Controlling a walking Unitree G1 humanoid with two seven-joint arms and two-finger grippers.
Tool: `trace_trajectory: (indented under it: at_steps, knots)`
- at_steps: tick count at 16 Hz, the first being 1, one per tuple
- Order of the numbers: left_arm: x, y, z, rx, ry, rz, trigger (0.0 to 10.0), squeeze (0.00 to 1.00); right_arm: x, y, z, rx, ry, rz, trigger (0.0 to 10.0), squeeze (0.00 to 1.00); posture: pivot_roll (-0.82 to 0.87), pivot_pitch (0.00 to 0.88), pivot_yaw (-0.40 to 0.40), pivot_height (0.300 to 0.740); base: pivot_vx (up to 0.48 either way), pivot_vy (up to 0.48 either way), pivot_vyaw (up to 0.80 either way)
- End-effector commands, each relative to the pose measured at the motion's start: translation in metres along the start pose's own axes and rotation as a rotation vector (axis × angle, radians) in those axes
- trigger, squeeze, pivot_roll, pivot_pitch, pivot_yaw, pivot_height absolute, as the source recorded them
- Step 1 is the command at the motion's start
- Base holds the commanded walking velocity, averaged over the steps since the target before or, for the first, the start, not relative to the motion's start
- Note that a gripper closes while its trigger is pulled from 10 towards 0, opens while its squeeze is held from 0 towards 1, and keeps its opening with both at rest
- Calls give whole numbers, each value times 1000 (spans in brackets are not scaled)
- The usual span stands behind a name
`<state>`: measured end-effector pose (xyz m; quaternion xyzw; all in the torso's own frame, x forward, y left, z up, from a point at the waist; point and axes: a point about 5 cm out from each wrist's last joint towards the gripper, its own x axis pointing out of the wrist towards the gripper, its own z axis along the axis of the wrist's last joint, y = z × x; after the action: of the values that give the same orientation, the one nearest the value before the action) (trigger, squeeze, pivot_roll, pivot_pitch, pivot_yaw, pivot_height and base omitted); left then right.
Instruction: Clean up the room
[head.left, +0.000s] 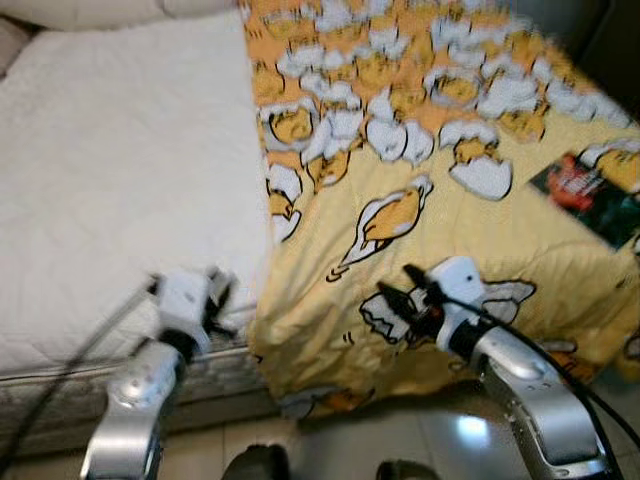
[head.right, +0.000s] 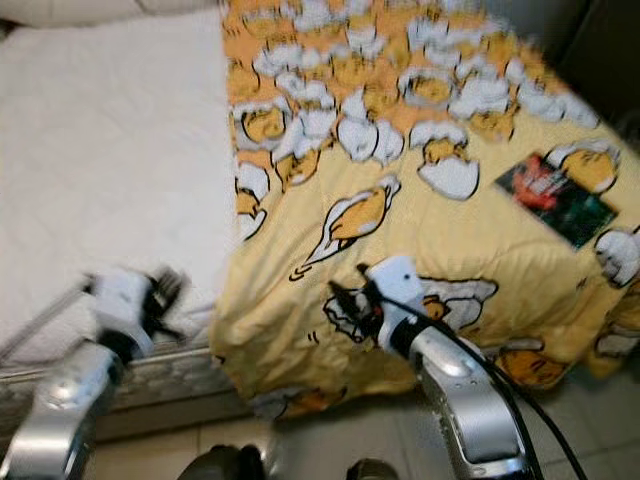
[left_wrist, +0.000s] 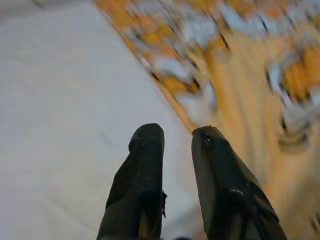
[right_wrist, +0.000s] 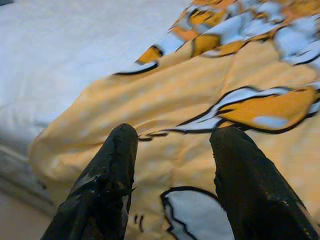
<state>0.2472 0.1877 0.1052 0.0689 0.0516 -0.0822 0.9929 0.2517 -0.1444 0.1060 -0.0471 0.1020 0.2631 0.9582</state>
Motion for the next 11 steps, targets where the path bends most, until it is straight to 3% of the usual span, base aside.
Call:
trace_trajectory:
  at_steps: [1,3,5,11]
  knots:
    - [-3,5,8,-13,-23,64,10000,0,-5,-1,0,16,-20,-33,10000,0,-72,17,25,740,0,0,0]
    - [-7,5,21,-82,-54,86,10000,0,-8,2,-1,36,-39,-83,10000,0,-60,0,27,740,0,-171,0]
    - [-9,8,21,-96,-31,96,10000,0,-9,6,-1,36,-39,-92,10000,0,-60,0,40,740,0,-377,0]
    - [-14,19,10,-53,66,94,10000,0,-12,0,0,43,-36,-209,10000,0,-55,0,73,740,0,-391,0]
